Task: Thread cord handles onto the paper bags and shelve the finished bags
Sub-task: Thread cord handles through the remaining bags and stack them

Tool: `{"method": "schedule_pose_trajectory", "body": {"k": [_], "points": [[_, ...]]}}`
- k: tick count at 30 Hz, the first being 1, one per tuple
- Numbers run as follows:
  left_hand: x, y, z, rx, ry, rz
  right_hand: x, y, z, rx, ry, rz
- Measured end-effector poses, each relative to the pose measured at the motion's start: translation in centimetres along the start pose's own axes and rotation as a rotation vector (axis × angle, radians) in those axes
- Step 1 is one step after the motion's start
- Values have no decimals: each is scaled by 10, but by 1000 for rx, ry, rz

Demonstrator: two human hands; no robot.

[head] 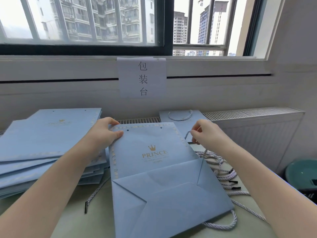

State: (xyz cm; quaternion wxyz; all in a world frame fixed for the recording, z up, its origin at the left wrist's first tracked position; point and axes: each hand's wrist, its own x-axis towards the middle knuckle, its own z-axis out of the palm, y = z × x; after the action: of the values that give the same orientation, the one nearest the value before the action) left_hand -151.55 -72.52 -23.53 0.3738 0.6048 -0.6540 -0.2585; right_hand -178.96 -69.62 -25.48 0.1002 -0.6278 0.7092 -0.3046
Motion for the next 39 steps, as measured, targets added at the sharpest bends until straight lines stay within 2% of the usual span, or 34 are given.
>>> {"method": "schedule_pose_trajectory", "body": {"k": [5,10,14,21,26,29,31,33,35,39], "points": [[0,2,-1,-32,-12,6,-4,-13,-7,432,147,-79],[-2,3,3,-144,-37,7,-9,-21,-16,731,321,-155],[-2,2,13,-145,-69,27,-14,-30,-21,883,350,-200],[-4,-1,27,68,-40,81,-25,-45,-24,982,172,-274],[-10,5,33,258,-125,116,-29,-49,-16,960,59,-276],[-14,13,36,177,-101,187,-31,-50,-8,874,21,-278],[-18,22,35,15,-130,263,-32,-53,-3,809,20,-312],[-28,34,34,-145,-295,272,-34,-55,0,766,49,-345],[-37,44,35,-196,-446,246,-36,-57,3,767,74,-370],[-43,50,41,-165,-523,261,-36,-58,3,788,105,-376]]}}
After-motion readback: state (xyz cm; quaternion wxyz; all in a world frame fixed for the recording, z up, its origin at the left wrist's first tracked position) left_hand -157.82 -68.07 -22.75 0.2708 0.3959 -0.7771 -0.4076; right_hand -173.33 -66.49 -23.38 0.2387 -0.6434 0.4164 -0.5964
